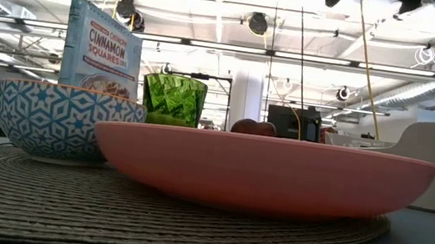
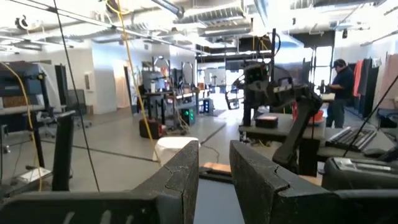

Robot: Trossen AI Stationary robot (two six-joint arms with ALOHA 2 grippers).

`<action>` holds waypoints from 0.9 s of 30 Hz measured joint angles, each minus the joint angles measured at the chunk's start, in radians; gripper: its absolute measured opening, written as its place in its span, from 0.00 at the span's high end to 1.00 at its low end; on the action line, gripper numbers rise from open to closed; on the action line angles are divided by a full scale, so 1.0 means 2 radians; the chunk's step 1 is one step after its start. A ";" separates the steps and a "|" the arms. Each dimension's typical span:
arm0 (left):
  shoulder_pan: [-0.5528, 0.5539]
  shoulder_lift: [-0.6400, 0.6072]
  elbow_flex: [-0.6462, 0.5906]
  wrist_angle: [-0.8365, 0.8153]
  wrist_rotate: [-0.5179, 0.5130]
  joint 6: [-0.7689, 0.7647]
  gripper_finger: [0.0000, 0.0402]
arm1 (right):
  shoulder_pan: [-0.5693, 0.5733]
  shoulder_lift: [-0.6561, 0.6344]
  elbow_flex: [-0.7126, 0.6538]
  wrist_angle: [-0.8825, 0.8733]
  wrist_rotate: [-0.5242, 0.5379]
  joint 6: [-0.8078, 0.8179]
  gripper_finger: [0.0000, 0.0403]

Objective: Arrange a breakfast setting
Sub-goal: Return to Home Position

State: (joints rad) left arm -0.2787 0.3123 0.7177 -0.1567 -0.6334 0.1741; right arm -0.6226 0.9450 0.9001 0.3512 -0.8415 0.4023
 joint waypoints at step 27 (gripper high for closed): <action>0.013 -0.132 -0.298 0.276 -0.008 0.074 0.76 | 0.007 -0.074 0.000 -0.029 -0.028 0.001 1.00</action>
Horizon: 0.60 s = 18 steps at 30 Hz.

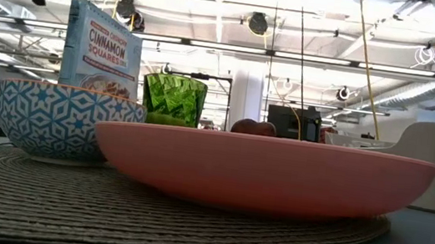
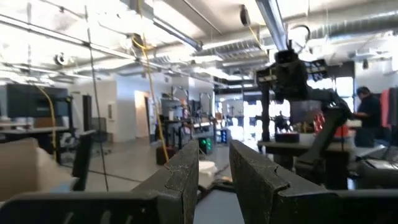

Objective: Arrange a breakfast setting
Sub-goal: Return to Home Position

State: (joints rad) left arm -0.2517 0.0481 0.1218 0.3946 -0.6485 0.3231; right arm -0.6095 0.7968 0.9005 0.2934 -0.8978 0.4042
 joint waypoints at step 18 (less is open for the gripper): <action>0.058 -0.022 -0.020 -0.036 0.038 0.000 0.76 | 0.012 -0.003 -0.016 0.001 0.004 -0.002 1.00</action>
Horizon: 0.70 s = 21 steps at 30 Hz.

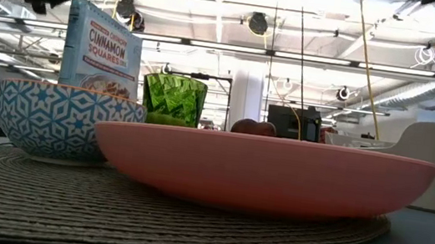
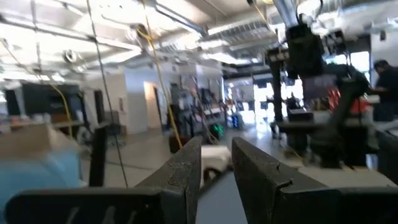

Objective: Arrange a breakfast setting
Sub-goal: Return to Home Position

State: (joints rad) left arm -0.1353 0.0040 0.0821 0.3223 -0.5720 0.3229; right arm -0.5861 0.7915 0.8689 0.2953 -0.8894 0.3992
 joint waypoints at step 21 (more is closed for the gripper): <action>0.049 0.000 -0.022 -0.092 0.130 -0.139 0.76 | 0.109 0.042 -0.013 0.000 0.115 -0.068 1.00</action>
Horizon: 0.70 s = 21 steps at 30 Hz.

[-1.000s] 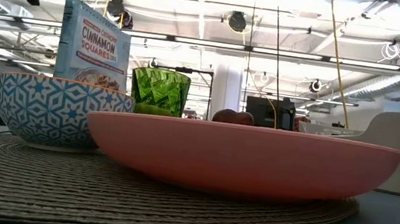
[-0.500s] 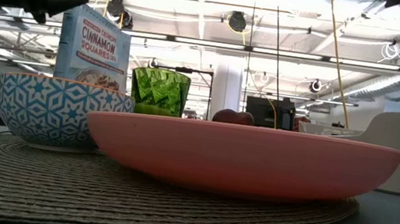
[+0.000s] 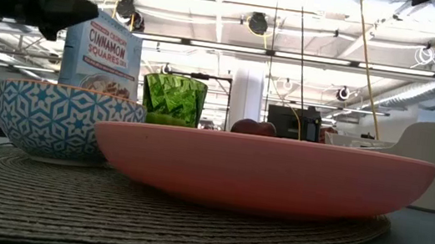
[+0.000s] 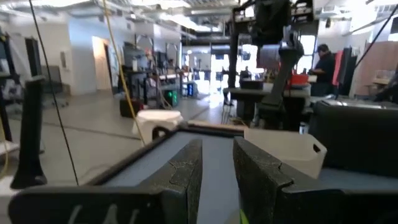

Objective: Arrange a breakfast setting
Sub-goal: Return to Home Position

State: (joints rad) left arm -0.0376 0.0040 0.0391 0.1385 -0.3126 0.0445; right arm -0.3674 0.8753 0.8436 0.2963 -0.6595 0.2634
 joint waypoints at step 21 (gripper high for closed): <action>0.000 0.000 0.000 -0.028 -0.001 -0.003 0.76 | 0.100 -0.049 -0.123 -0.060 0.173 -0.058 1.00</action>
State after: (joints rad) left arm -0.0376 0.0040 0.0395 0.0818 -0.3141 0.0391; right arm -0.1680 0.7779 0.5977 0.1761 -0.3136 0.1483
